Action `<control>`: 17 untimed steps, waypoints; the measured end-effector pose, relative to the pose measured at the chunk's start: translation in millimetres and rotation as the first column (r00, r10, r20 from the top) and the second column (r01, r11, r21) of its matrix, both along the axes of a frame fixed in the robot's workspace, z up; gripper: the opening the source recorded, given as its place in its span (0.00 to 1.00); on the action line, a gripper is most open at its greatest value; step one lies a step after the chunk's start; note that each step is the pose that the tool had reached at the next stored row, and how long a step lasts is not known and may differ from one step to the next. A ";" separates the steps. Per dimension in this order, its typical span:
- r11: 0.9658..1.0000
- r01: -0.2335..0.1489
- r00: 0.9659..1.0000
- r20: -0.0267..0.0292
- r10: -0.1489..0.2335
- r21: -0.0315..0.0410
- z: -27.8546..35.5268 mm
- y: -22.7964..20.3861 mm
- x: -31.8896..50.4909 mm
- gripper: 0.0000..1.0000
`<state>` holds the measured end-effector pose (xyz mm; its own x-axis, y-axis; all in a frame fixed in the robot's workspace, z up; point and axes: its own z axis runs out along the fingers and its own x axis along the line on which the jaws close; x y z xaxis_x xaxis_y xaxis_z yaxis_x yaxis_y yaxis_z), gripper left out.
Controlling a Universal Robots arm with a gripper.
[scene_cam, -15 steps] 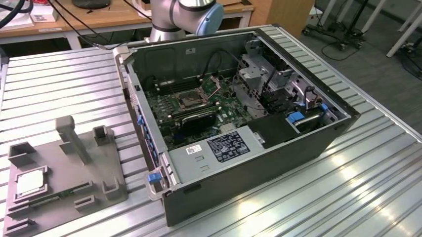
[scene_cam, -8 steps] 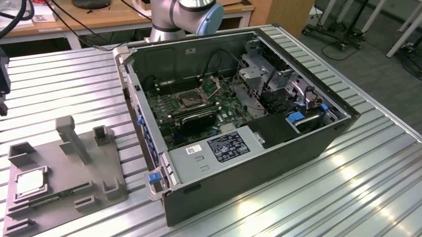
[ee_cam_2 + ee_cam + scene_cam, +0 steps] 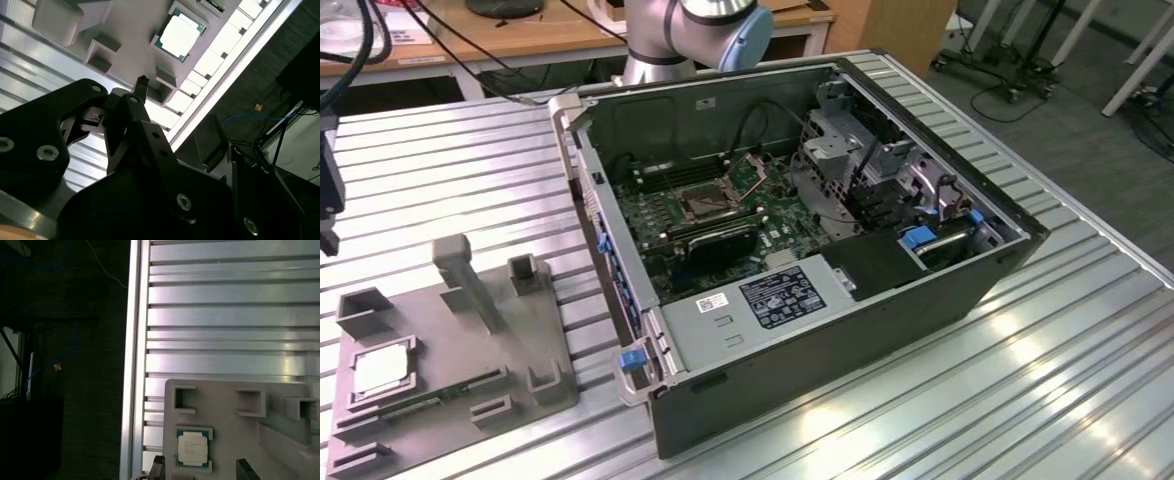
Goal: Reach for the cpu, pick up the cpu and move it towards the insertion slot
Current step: 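Reach for the cpu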
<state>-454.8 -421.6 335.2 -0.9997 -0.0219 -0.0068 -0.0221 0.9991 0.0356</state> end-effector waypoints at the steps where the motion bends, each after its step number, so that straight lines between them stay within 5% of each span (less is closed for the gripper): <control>1: 1.000 0.000 1.000 0.001 0.000 0.000 -1.5 -0.7 -0.1 0.65; 17: 1.000 0.000 1.000 0.004 0.000 0.004 -4.7 -2.1 -0.3 0.65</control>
<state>-455.2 -423.6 330.4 -0.9997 -0.0219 -0.0111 -0.0223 0.9990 0.0393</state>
